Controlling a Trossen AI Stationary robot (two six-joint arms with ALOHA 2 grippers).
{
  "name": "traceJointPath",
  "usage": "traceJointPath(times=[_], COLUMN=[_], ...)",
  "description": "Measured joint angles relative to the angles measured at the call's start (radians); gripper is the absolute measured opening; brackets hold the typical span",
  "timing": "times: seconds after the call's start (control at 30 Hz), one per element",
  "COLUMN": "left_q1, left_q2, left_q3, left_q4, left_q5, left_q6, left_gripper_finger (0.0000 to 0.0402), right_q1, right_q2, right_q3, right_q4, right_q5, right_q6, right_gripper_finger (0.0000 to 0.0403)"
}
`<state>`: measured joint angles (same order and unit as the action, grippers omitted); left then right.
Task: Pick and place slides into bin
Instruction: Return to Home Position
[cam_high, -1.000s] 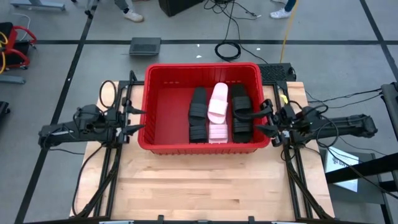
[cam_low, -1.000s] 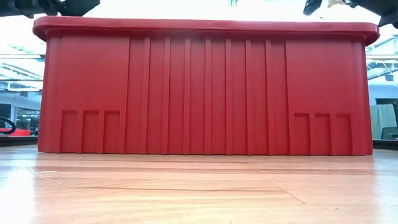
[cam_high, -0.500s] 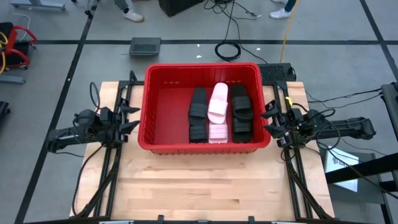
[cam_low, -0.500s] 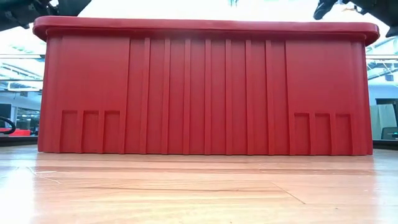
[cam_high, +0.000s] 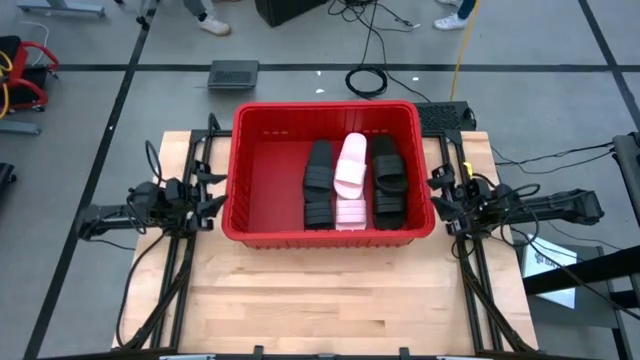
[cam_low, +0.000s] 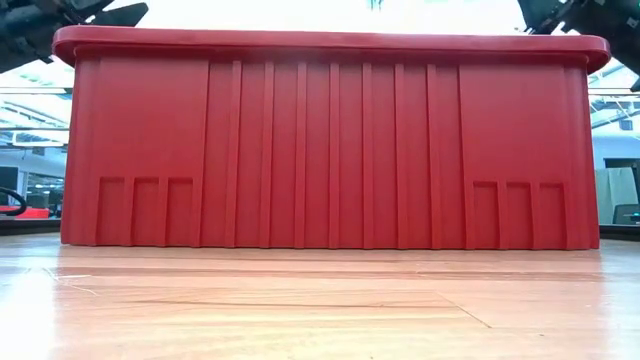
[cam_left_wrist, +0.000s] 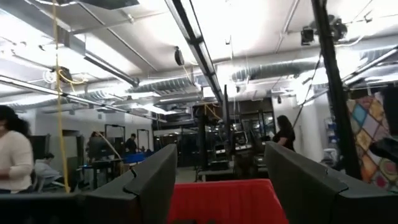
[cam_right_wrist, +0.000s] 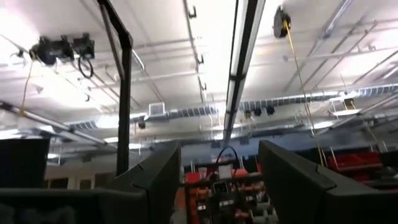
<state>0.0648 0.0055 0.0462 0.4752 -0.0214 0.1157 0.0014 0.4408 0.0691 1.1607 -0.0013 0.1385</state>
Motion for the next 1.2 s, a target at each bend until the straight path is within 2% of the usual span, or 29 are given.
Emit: traceJointPath(times=[0.13, 0.57, 1.0, 1.2], left_q1=[-0.03, -0.115, -0.148, -0.148], left_q2=[0.0, 0.0, 0.001, 0.0], left_q3=[0.0, 0.0, 0.0, 0.0], left_q4=[-0.005, -0.073, -0.199, -0.238], left_q5=[-0.064, -0.16, -0.265, -0.269], left_q6=[0.011, 0.047, 0.055, 0.038], left_gripper_finger=[0.025, 0.025, 0.025, 0.025], right_q1=[0.0, 0.0, 0.0, 0.0], right_q2=[-0.001, 0.0, 0.0, 0.0], right_q3=[-0.034, -0.039, -0.04, -0.04], right_q4=[0.049, -0.004, -0.121, -0.228], right_q5=[0.0, -0.001, 0.0, 0.0], right_q6=[0.006, -0.018, -0.049, -0.106], right_gripper_finger=[0.0208, 0.0208, 0.0208, 0.0208])
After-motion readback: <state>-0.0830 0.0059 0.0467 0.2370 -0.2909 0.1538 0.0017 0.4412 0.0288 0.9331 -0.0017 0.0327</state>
